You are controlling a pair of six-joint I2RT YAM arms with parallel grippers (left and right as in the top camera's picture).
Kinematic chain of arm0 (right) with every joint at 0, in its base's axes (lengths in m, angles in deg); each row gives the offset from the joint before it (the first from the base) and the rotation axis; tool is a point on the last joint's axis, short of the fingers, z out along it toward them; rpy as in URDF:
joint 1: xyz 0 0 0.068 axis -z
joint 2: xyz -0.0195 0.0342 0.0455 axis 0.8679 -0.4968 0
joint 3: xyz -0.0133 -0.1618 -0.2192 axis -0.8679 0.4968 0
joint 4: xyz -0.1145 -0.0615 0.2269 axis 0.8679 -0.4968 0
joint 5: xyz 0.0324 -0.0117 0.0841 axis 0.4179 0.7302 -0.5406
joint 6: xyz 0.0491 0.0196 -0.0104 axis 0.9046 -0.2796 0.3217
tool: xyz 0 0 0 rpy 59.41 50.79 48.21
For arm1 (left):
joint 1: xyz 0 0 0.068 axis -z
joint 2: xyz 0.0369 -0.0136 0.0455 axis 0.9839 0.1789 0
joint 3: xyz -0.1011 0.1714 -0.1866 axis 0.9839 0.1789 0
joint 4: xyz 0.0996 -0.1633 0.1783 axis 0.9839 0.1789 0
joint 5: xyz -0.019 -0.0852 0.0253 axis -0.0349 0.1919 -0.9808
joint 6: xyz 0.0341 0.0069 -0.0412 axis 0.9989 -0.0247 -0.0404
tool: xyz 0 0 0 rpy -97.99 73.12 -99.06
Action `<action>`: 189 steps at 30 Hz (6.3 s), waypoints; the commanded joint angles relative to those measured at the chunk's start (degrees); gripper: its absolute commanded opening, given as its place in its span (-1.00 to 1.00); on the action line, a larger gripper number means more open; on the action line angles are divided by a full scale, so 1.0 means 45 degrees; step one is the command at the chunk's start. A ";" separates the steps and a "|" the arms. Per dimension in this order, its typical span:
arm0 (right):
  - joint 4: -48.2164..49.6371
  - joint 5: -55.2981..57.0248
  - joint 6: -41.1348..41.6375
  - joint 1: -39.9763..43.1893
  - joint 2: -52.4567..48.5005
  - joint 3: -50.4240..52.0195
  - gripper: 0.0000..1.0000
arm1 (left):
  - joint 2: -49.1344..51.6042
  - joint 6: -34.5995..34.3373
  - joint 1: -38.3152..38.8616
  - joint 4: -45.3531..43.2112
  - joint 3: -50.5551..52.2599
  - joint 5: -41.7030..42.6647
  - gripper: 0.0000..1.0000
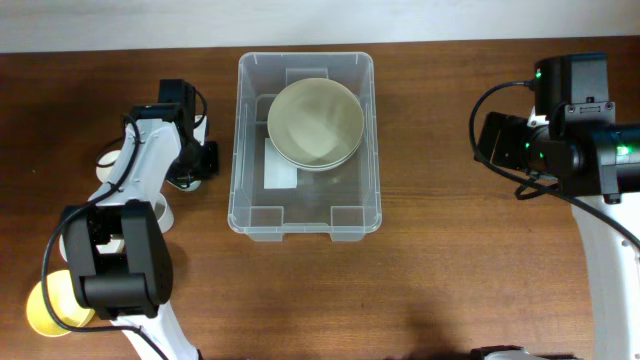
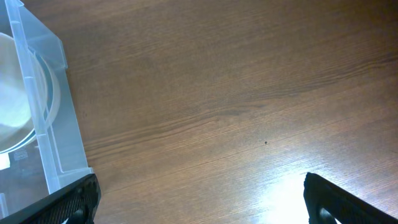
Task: Pack container
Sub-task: 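Move the left gripper to the mint green cup and grasp its rim, then carry the mint green cup into the container's front right corner, then release the cup and move the left gripper to the grey cup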
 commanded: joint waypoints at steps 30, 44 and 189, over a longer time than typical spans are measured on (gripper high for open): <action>-0.0087 0.0117 0.0068 0.0083 -0.0029 0.0102 1.00 | -0.3570 0.0107 0.1438 0.0928 -0.0986 0.0675 -0.99; -0.0092 0.0117 0.0068 0.0083 -0.0029 0.0102 1.00 | -0.3541 0.0107 0.1438 0.1370 -0.0986 0.2113 -1.00; -0.0034 0.0121 -0.0029 0.0083 -0.0029 0.0102 0.99 | -0.4498 -0.3220 0.1617 0.3079 -0.3041 -0.0029 -0.99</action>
